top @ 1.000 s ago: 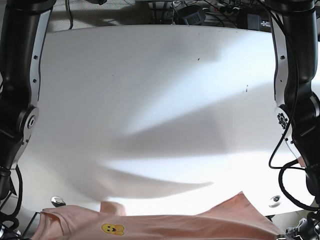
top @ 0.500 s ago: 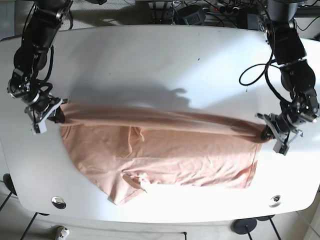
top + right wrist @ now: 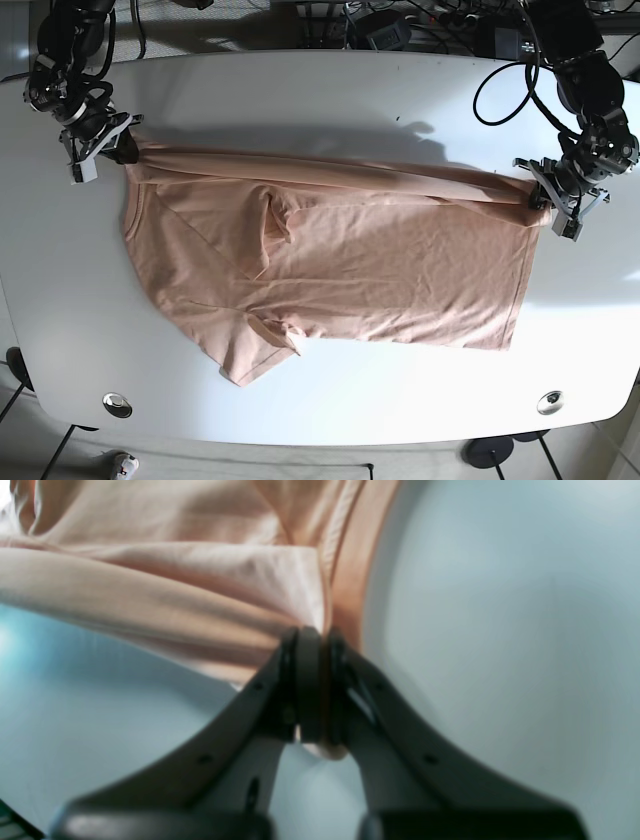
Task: Fold the T-shirt properly
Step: 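Swing the lifted shirt over and lay it flat with both grippers, then pull the shirt's edge taut with both grippers and release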
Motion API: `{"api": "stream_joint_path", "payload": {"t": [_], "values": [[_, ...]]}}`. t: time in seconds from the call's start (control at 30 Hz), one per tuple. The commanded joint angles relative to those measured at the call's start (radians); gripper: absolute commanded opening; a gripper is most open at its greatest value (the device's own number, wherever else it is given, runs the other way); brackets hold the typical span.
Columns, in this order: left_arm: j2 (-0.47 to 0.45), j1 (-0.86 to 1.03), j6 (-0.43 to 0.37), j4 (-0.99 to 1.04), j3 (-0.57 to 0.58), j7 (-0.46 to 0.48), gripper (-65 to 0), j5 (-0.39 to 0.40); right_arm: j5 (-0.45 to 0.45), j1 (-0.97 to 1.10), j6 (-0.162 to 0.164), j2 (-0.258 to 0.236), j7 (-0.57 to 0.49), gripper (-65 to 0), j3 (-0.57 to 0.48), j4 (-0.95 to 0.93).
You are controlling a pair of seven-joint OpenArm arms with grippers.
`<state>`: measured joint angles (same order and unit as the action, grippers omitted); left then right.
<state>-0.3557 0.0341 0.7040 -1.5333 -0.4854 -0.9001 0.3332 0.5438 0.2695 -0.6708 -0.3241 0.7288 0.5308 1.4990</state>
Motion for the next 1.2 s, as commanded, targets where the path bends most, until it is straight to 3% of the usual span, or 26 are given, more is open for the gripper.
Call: {"api": "stream_joint_path", "payload": {"t": [0.03,0.07,0.1,0.17,0.2,0.4,0.47,0.57,0.63,0.7,0.77,0.8,0.97,1.03,1.13,1.2], "values": [[-0.021,-0.021,-0.006,-0.016,-0.002,0.014,-61.4,0.005,0.009,0.007,0.001,-0.019,-0.024,-62.9,0.012,0.022],[-0.021,-0.036,-0.006,-0.016,0.006,0.012,-56.2,0.005,0.009,0.009,0.001,-0.019,-0.025,-62.9,0.012,0.022],[-0.022,-0.047,-0.006,-0.016,0.021,0.011,-44.7,0.004,0.009,0.011,0.001,-0.019,-0.025,-62.9,0.012,0.022],[-0.022,-0.047,-0.006,-0.016,0.024,0.009,-28.7,0.004,0.005,0.017,0.001,-0.019,-0.027,-62.9,0.012,0.021],[-0.027,-0.046,-0.02,-0.016,0.024,0.009,-24.2,0.004,0.008,0.017,0.001,-0.019,-0.027,-62.9,0.012,0.021],[-0.088,-0.027,-0.006,-0.016,-0.009,0.012,-21.5,0.011,0.008,0.018,-0.01,-0.02,-0.022,-62.8,0.071,0.022],[-0.078,-0.033,-0.006,-0.016,-0.101,0.012,-21.5,0.011,0.009,0.018,-0.027,-0.02,-0.022,-62.5,0.073,0.027],[-0.047,-0.035,-0.006,-0.016,-0.109,0.055,-21.7,0.005,0.009,0.02,-0.027,-0.007,-0.019,-60.7,0.13,0.067],[-0.027,-0.026,-0.006,-0.016,-0.031,0.135,-21.7,0.004,0.002,0.034,-0.027,0.043,-0.019,-46.9,0.199,0.125],[-0.022,-0.004,-0.006,-0.016,0.054,0.189,-21.7,0.004,0.008,0.037,-0.027,0.073,-0.019,-23.5,0.259,0.176],[-0.022,0.011,-0.036,-0.017,0.104,0.226,-21.7,0.005,0.009,0.038,-0.027,0.099,-0.019,-5.7,0.302,0.213],[-0.021,0.014,-0.053,-0.016,0.123,0.24,-21.7,0.005,0.009,0.038,-0.027,0.11,-0.019,0.0,0.314,0.226],[0.013,0.031,-0.08,-0.025,0.15,0.25,-21.8,0.005,0.011,0.029,-0.027,0.115,0.053,0.0,0.315,0.271],[0.013,0.054,-0.08,-0.026,0.155,0.255,-25.0,0.005,0.009,0.014,-0.027,0.13,0.074,-1.7,0.269,0.266],[0.036,0.062,-0.076,-0.022,0.158,0.255,-31.5,0.005,0.003,0.007,-0.027,0.141,0.079,-11.3,0.21,0.259],[0.051,0.065,-0.074,-0.016,0.15,0.256,-43.2,0.005,0.003,0.006,-0.027,0.141,0.073,-24.1,0.148,0.196]]}}
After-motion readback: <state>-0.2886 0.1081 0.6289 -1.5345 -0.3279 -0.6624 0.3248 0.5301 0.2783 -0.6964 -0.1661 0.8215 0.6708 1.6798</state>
